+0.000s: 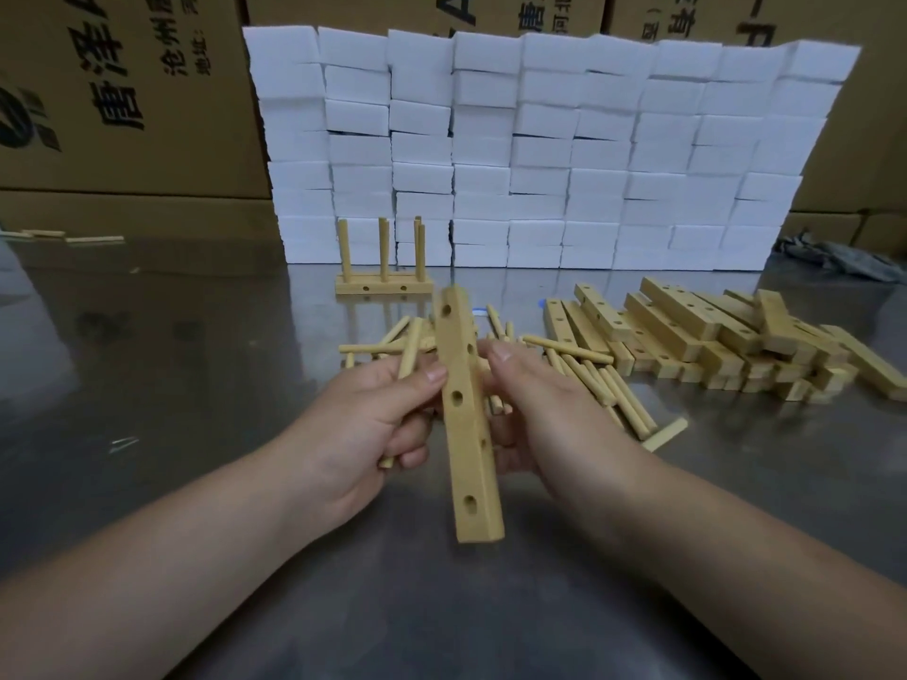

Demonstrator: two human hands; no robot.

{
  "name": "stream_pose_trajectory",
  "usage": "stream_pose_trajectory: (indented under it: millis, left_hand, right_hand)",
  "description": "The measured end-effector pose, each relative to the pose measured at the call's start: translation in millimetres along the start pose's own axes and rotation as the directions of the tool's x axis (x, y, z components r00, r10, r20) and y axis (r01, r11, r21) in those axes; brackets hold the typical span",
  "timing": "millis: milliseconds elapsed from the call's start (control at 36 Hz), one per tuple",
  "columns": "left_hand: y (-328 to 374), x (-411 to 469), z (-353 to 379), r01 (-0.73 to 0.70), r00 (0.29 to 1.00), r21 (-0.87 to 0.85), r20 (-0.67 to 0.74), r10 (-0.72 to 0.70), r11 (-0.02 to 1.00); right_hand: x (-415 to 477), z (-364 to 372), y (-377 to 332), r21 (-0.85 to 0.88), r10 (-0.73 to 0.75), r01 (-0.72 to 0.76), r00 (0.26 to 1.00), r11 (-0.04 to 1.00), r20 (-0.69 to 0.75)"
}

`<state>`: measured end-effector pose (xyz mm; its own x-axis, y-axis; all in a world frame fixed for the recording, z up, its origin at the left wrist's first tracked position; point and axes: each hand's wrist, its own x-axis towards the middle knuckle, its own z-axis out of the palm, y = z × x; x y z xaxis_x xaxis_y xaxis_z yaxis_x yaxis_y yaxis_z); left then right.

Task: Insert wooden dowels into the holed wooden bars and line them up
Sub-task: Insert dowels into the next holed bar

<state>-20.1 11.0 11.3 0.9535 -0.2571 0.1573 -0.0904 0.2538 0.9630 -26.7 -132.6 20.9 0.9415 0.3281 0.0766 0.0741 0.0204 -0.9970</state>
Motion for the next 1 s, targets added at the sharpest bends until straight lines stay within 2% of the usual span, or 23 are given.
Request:
stream_pose_trajectory:
  millis: [111,222,278,500,667,833,1000]
  left_hand:
    - [-2,-4,2,-0.036,0.997,0.193,0.067,0.023,0.98]
    - [-3,-7,3,-0.165,0.986,0.477,0.057,0.158,0.863]
    - [-3,-9,6,-0.201,0.977,0.56,0.061,0.202,0.804]
    - [-1,-4,-5,-0.112,0.958,0.523,-0.169,0.232,0.845]
    - [-2,-3,-3,-0.151,0.918,0.632,-0.195,0.345,0.76]
    - [0,-2,-7,-0.169,0.888,0.658,-0.222,0.403,0.734]
    - [4,-3,-9,-0.186,0.868,0.694,-0.216,0.447,0.696]
  right_hand:
    - [-2,2,1,0.063,0.054,-0.062,0.992,0.996,0.118]
    - [0,0,0,0.072,0.071,-0.077,0.994,0.994,0.079]
    - [1,0,0,0.055,0.073,-0.075,0.996,0.996,0.046]
    - [5,-7,2,0.108,0.065,-0.057,0.995,0.992,-0.071]
    - [6,-7,5,0.081,0.06,-0.056,0.997,0.995,-0.046]
    - [6,-10,3,0.031,-0.01,0.011,0.999,0.999,-0.033]
    - [5,-11,1,0.061,-0.049,0.051,0.999,0.997,-0.024]
